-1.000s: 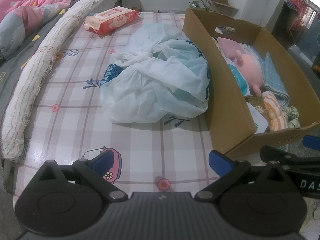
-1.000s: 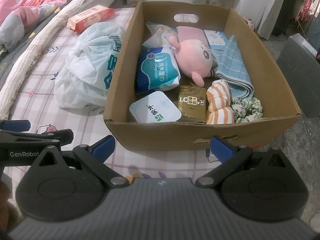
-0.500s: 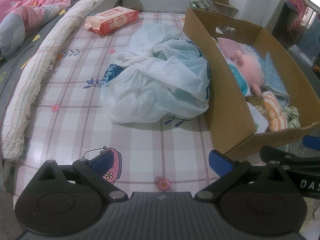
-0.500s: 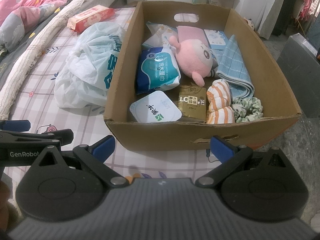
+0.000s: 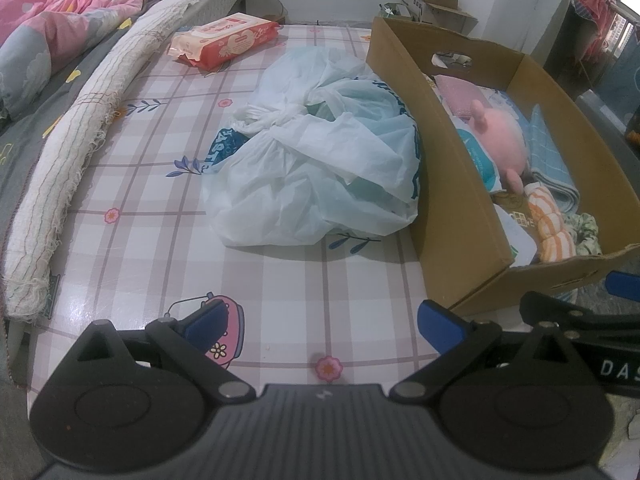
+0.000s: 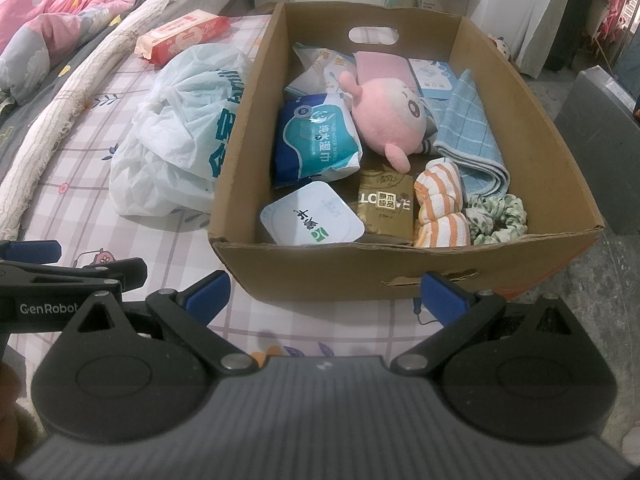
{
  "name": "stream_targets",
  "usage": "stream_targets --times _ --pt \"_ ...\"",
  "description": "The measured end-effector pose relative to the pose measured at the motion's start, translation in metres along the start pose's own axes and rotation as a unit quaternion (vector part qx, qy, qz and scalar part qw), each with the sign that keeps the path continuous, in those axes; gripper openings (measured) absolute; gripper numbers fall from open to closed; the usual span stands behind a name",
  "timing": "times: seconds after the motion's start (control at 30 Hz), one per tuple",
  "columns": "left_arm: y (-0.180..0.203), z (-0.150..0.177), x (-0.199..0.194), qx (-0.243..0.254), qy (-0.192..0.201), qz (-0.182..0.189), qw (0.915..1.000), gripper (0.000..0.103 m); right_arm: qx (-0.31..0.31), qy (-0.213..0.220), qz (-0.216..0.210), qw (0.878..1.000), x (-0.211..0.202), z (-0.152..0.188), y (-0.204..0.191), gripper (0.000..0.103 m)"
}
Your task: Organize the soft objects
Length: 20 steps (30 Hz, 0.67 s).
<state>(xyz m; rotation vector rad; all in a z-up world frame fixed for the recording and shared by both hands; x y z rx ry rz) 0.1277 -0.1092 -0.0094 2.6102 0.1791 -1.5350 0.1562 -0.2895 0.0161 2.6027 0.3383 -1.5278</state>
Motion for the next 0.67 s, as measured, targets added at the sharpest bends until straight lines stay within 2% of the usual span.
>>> stream_targets --times 0.67 --pt "-0.0002 0.0002 -0.0022 -0.001 0.004 -0.002 1.0000 0.101 0.000 0.001 -0.002 1.000 -0.0008 0.0008 -0.0048 0.102"
Point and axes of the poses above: each gripper's, at about its wrist camera, not at the fingertips, and x roughly the way its jaws point, y to its right, z to its underside, the point moved 8 cm from there along x, roughly the way its jaws point, and after that the axes turned 1 degree about -z, right-handed, at the moved point
